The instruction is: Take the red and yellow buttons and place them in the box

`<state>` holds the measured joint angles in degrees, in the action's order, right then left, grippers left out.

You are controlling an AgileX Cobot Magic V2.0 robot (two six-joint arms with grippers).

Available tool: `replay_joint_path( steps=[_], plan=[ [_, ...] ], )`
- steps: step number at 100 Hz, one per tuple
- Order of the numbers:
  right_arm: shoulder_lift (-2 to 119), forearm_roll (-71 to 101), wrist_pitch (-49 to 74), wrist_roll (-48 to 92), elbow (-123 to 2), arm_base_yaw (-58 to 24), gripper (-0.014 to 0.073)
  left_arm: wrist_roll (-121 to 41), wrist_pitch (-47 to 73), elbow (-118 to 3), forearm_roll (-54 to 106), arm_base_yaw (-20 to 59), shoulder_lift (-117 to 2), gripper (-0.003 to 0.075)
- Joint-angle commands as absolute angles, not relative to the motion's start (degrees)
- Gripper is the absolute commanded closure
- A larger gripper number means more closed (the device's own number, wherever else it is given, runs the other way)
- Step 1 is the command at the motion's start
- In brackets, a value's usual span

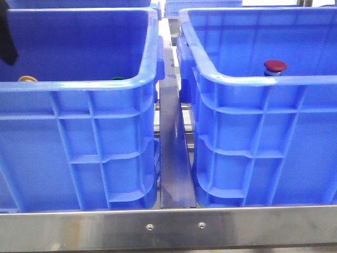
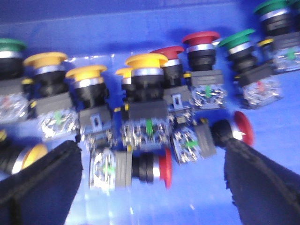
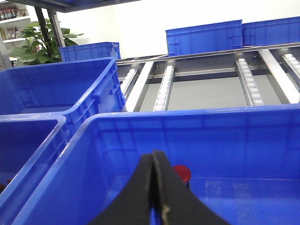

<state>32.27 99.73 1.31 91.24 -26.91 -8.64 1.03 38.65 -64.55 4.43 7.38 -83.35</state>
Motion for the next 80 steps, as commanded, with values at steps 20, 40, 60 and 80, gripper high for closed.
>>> replay_joint_path(
  steps=[20, 40, 60, 80],
  plan=[
    [32.2, 99.7, 2.1, 92.0, -28.3, -8.3, 0.0690, -0.9, 31.9, -67.5, 3.5, 7.2, -89.3, 0.0143],
    [32.2, 99.7, 2.1, 92.0, -28.3, -8.3, 0.0690, -1.0, 29.7, -67.5, 3.4, 7.2, -92.4, 0.0143],
    [32.2, 99.7, 2.1, 92.0, -28.3, -8.3, 0.0690, -1.0, 29.5, -67.5, 3.4, 7.2, -94.3, 0.0155],
    [32.2, 99.7, 2.0, 92.0, -28.3, -8.3, 0.0690, -1.0, 29.8, -67.5, 3.6, 7.2, -94.3, 0.0396]
  ],
)
